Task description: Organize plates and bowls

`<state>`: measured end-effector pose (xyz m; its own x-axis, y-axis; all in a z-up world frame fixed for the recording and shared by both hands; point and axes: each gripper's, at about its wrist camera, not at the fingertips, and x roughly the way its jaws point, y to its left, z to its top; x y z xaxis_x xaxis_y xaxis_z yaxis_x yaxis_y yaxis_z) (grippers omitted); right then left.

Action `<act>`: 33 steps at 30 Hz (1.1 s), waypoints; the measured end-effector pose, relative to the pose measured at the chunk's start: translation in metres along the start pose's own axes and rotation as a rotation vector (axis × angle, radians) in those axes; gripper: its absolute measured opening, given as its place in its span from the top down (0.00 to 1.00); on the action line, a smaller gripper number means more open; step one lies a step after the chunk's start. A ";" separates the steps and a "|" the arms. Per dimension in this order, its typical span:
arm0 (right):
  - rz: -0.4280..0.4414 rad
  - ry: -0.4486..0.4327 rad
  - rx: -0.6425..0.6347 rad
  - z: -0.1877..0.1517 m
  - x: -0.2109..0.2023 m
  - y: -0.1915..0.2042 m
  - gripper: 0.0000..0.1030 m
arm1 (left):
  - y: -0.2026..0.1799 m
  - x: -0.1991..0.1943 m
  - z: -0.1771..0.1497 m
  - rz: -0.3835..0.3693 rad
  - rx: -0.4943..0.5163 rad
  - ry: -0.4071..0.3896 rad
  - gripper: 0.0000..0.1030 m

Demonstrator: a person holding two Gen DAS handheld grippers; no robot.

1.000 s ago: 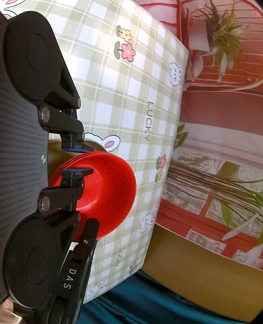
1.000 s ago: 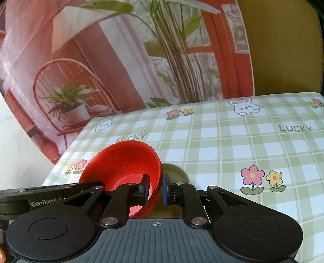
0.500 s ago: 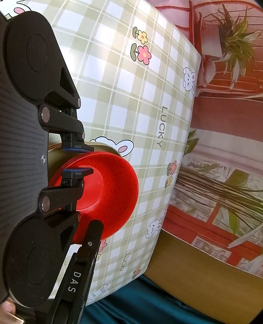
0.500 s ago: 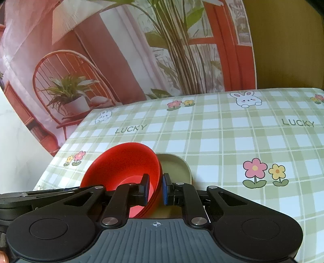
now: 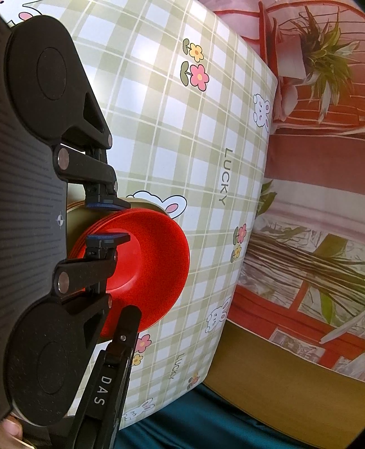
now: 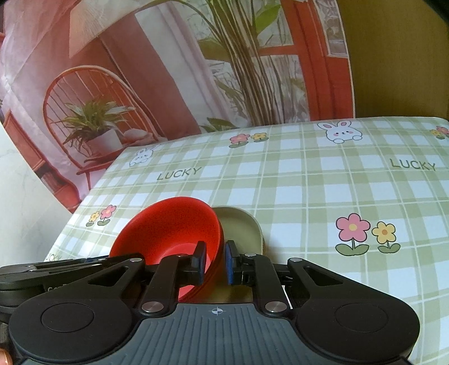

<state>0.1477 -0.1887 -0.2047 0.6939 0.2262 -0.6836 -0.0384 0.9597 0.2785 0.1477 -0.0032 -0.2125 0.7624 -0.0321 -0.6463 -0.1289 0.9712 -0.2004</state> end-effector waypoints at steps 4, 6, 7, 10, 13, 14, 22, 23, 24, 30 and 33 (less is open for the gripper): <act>-0.012 -0.013 -0.010 0.000 -0.003 0.000 0.80 | -0.003 -0.001 -0.001 0.013 0.014 -0.004 0.83; -0.016 -0.018 -0.012 0.001 -0.004 -0.001 0.80 | -0.003 -0.002 -0.001 0.021 0.022 -0.008 0.82; -0.017 -0.020 -0.012 0.001 -0.005 -0.001 0.80 | -0.004 -0.003 0.000 0.027 0.027 -0.011 0.82; -0.023 -0.028 -0.014 0.001 -0.008 -0.002 0.79 | -0.004 -0.006 0.001 0.059 0.048 -0.028 0.82; -0.030 -0.036 -0.017 0.002 -0.010 -0.003 0.78 | -0.001 -0.011 0.003 0.058 0.044 -0.039 0.81; -0.032 -0.040 -0.019 0.001 -0.012 -0.002 0.78 | -0.001 -0.012 0.003 0.062 0.046 -0.044 0.81; -0.059 -0.066 -0.039 0.001 -0.023 -0.001 0.75 | -0.005 -0.022 0.000 0.080 0.069 -0.072 0.69; -0.064 -0.069 -0.041 0.000 -0.024 -0.001 0.75 | -0.006 -0.023 0.000 0.084 0.076 -0.076 0.69; -0.068 -0.072 -0.041 0.000 -0.026 -0.001 0.75 | -0.007 -0.025 0.000 0.089 0.084 -0.081 0.68; -0.098 -0.100 -0.049 0.000 -0.039 0.000 0.68 | -0.012 -0.038 0.000 0.097 0.106 -0.123 0.43; -0.112 -0.123 -0.050 0.001 -0.048 0.000 0.58 | -0.016 -0.047 0.003 0.124 0.123 -0.161 0.33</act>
<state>0.1154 -0.2001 -0.1712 0.7784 0.0984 -0.6200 0.0103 0.9855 0.1693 0.1157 -0.0165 -0.1767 0.8383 0.1175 -0.5324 -0.1571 0.9871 -0.0296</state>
